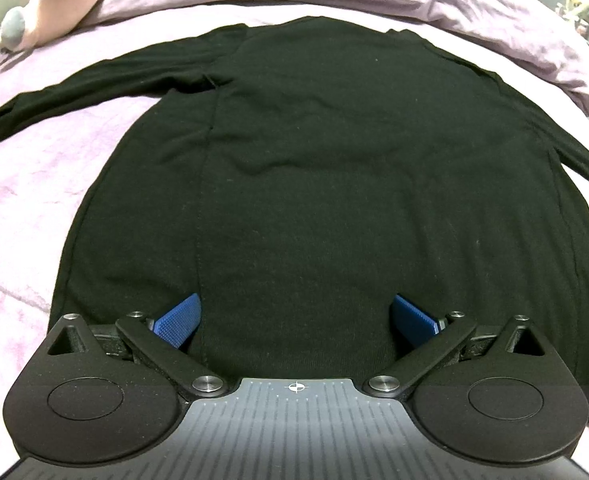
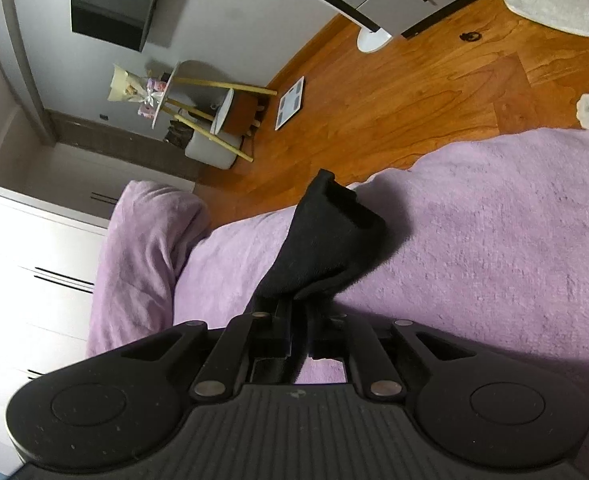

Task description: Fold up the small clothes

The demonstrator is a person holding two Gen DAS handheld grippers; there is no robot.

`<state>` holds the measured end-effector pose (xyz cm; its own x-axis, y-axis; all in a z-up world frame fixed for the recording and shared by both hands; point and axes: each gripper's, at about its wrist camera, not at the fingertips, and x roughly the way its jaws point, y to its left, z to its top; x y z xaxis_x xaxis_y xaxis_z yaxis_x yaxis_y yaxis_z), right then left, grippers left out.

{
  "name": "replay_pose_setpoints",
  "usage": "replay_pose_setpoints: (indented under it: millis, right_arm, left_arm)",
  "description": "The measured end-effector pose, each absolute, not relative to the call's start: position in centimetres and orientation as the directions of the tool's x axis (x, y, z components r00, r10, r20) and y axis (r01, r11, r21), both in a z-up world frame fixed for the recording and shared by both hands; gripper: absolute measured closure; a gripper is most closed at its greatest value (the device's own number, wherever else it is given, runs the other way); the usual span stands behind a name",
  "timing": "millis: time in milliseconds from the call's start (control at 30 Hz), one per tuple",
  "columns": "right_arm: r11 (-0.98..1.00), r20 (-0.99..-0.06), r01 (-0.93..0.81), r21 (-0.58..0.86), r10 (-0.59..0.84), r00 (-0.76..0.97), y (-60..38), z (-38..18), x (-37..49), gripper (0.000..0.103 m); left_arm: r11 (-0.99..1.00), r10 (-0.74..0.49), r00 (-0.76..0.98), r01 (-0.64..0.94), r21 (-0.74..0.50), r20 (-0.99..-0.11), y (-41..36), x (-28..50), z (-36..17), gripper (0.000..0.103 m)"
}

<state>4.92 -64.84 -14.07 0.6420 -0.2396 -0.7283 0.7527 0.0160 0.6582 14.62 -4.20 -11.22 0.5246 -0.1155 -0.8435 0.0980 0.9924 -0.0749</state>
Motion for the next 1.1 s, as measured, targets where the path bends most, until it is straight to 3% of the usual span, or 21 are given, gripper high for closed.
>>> replay_pose_setpoints:
  millis: [200, 300, 400, 467, 533, 600, 667, 700, 867, 1100]
  right_arm:
    - [0.19, -0.741, 0.798, 0.572, -0.297, 0.602, -63.7, -10.7, 7.0, 0.1]
    - [0.423, -0.661, 0.715, 0.557, -0.295, 0.69, -60.2, -6.5, 10.0, 0.1]
    - [0.669, -0.524, 0.469, 0.576, -0.138, 0.84, -53.7, -1.9, 14.1, 0.1]
    - [0.767, -0.467, 0.248, 0.591, 0.075, 0.881, -47.9, 0.3, 16.4, 0.1]
    - [0.794, -0.452, 0.054, 0.605, 0.288, 0.844, -42.6, 0.9, 18.0, 0.1]
    - [0.783, -0.466, -0.039, 0.62, 0.408, 0.785, -38.6, 0.3, 18.6, 0.096]
    - [0.763, -0.498, -0.041, 0.645, 0.46, 0.736, -36.4, -1.2, 18.6, 0.081]
    - [0.758, -0.522, -0.017, 0.652, 0.466, 0.714, -35.8, -2.1, 18.3, 0.079]
    - [0.742, -0.636, 0.124, 0.659, 0.461, 0.619, -35.6, -6.9, 15.4, 0.079]
    - [0.626, -0.633, 0.263, 0.734, 0.49, 0.6, -37.2, -11.2, 10.4, 0.08]
  left_arm:
    - [0.992, -0.119, 0.529, 0.101, -0.077, -0.84, -4.0, 14.7, -10.4, 0.0]
    - [0.986, -0.166, 0.554, 0.109, -0.126, -0.816, -3.5, 15.0, -8.9, 0.0]
    - [0.97, -0.241, 0.585, 0.128, -0.205, -0.775, -3.2, 15.9, -7.0, 0.0]
    - [0.954, -0.295, 0.597, 0.144, -0.262, -0.746, -3.2, 16.9, -6.1, 0.0]
    - [0.928, -0.363, 0.596, 0.164, -0.334, -0.716, -3.2, 18.3, -5.3, 0.0]
    - [0.9, -0.425, 0.594, 0.195, -0.391, -0.683, -3.3, 19.6, -5.0, 0.0]
    - [0.883, -0.457, 0.582, 0.206, -0.421, -0.673, -3.6, 21.1, -5.3, 0.0]
    - [0.877, -0.467, 0.574, 0.205, -0.435, -0.672, -3.6, 21.9, -5.6, 0.0]
    - [0.839, -0.526, 0.497, 0.174, -0.515, -0.69, -4.3, 27.1, -8.0, 0.014]
    - [0.813, -0.561, 0.442, 0.134, -0.567, -0.7, -6.4, 33.8, -10.2, 0.015]
